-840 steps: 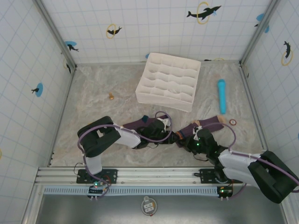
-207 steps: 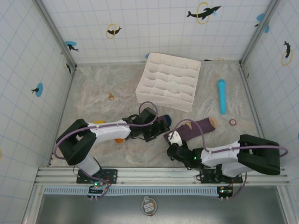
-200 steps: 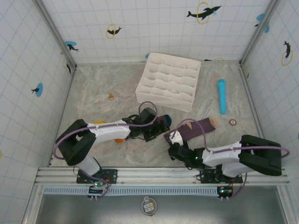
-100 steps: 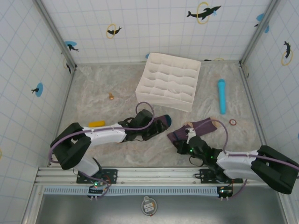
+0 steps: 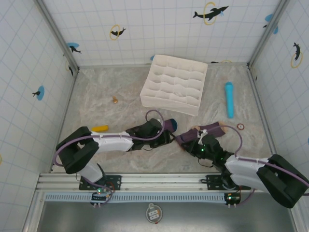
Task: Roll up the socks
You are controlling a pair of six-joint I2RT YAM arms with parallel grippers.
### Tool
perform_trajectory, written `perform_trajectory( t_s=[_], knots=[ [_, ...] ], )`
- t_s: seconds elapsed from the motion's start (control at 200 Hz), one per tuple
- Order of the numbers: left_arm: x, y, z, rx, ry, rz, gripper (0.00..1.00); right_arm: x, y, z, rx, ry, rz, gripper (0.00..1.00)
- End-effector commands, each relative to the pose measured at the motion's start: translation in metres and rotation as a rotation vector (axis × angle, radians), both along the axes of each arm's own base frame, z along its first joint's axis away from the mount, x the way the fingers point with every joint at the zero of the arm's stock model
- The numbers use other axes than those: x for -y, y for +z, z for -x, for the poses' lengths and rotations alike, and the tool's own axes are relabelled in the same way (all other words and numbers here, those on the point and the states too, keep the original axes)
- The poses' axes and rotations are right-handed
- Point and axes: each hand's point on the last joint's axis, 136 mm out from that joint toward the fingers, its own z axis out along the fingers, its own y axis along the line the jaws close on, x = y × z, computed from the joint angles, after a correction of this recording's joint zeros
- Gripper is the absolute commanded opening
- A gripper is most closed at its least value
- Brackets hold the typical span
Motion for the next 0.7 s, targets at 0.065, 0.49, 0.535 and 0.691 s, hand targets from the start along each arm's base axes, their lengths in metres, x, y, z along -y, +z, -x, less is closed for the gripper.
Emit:
perform_trajectory(
  t_s=[0.065, 0.49, 0.535, 0.691],
  knots=[
    [0.008, -0.010, 0.001, 0.019, -0.022, 0.003, 0.69, 0.041, -0.060, 0.042, -0.201, -0.056, 0.092, 0.00],
    [0.031, -0.016, 0.000, 0.057, -0.080, 0.035, 0.63, 0.062, -0.077, 0.048, -0.281, -0.137, 0.134, 0.00],
    [0.032, -0.017, 0.000, 0.057, -0.081, 0.037, 0.62, 0.062, -0.078, 0.050, -0.285, -0.133, 0.135, 0.00],
    [0.038, -0.022, -0.002, 0.056, -0.079, 0.042, 0.59, 0.061, -0.079, 0.051, -0.296, -0.123, 0.136, 0.00]
  ],
)
